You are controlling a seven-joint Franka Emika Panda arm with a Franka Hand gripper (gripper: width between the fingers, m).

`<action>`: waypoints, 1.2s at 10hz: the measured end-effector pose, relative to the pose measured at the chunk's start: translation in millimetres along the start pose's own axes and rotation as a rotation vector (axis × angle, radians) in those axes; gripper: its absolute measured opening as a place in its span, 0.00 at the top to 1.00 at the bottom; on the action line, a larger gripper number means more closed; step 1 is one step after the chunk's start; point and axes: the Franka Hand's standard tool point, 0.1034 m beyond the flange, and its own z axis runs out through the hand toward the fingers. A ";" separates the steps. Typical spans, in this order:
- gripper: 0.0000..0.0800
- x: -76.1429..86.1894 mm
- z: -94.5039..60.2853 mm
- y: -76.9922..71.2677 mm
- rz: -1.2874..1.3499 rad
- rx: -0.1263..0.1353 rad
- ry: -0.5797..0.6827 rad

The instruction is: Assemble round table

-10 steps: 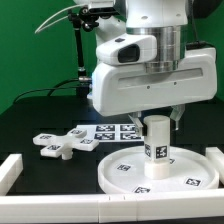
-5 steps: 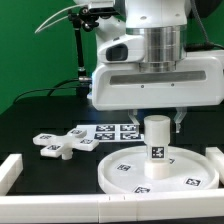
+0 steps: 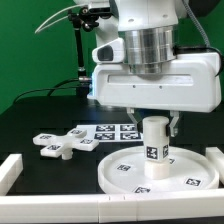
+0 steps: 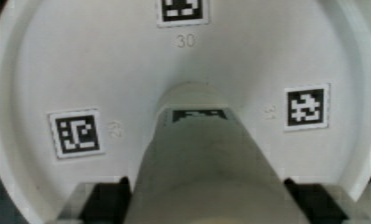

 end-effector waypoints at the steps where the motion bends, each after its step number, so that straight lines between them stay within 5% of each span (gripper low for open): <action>1: 0.49 0.5 0.0 0.6 0.128 0.014 -0.012; 5: 0.49 -2.5 0.9 -1.9 0.515 0.031 -0.044; 8: 0.49 -3.5 1.0 -3.3 0.548 0.032 -0.045; 9: 0.28 -3.5 1.0 -3.4 0.509 0.033 -0.044; 12: 0.19 -1.7 -1.6 -5.6 0.268 0.037 -0.041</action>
Offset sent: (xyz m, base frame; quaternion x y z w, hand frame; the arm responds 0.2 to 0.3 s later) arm -0.0045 -0.0028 -0.0017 -0.0245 0.0013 0.3335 0.9424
